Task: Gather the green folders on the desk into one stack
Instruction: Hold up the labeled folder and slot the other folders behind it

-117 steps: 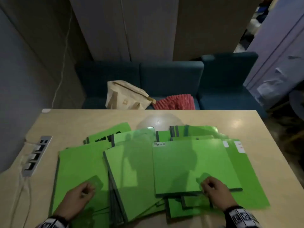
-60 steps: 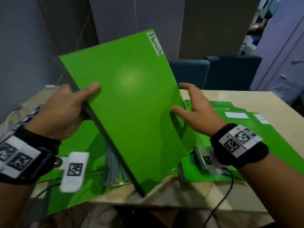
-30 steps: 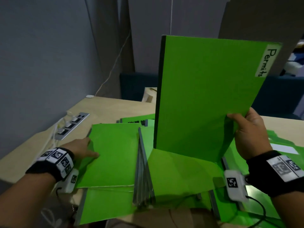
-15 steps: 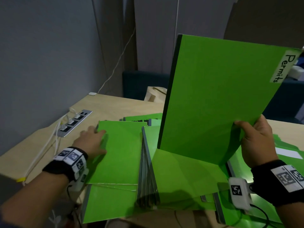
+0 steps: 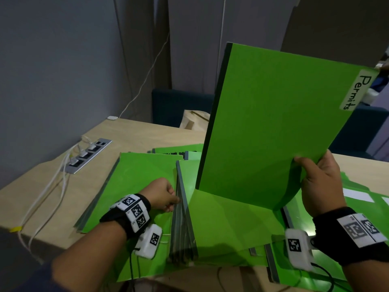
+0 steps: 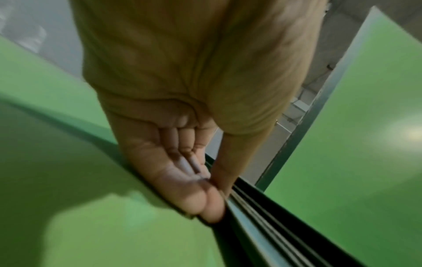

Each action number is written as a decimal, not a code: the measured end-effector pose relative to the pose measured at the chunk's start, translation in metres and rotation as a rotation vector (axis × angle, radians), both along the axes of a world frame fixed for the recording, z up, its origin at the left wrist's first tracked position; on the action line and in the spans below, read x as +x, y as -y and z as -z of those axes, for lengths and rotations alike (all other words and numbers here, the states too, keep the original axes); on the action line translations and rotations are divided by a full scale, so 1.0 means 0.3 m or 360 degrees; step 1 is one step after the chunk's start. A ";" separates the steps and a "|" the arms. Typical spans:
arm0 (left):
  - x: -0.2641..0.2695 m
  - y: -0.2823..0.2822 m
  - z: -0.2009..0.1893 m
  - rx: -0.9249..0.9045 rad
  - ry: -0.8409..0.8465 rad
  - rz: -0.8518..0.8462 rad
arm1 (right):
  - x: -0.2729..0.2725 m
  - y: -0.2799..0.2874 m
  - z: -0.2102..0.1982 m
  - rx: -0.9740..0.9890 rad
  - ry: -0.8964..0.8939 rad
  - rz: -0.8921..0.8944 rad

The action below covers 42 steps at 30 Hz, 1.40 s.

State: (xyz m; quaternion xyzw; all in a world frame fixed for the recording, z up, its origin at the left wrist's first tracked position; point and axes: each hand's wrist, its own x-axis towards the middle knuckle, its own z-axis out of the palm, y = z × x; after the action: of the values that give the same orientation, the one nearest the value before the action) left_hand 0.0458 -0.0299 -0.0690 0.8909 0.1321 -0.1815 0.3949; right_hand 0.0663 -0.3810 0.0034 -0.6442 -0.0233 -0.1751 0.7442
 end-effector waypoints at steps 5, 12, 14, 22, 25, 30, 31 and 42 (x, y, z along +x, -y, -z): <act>-0.006 0.007 -0.013 -0.0067 0.0036 -0.0080 | 0.009 -0.006 -0.006 0.0030 0.0017 -0.0032; 0.002 -0.010 -0.069 -0.0309 0.0191 -0.0125 | 0.017 0.062 0.005 -0.0038 0.0005 0.0082; 0.007 -0.037 -0.104 -0.0388 0.0257 -0.0151 | 0.019 0.091 0.012 -0.0123 0.0023 0.0155; -0.034 -0.278 -0.345 -0.0685 0.0828 -0.0436 | 0.002 0.101 0.001 -0.0077 -0.0025 0.0179; -0.069 -0.347 -0.438 -0.0543 0.1100 -0.0480 | -0.007 0.058 -0.019 0.0021 -0.0050 0.0079; -0.126 -0.427 -0.530 -0.0183 0.1505 -0.0459 | -0.002 -0.005 -0.032 0.0126 -0.0122 -0.0050; -0.138 -0.435 -0.538 -0.0120 0.1589 -0.0505 | -0.004 -0.015 -0.038 0.0136 -0.0120 -0.0058; -0.113 -0.220 -0.419 -0.0266 0.1772 -0.0680 | -0.032 -0.052 -0.058 0.0230 -0.0118 -0.0057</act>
State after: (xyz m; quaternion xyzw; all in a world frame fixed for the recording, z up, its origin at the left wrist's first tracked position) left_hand 0.0119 0.0359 0.0567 0.7717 0.0668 0.3859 0.5011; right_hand 0.0568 -0.3655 0.0209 -0.5943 0.0055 -0.1389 0.7922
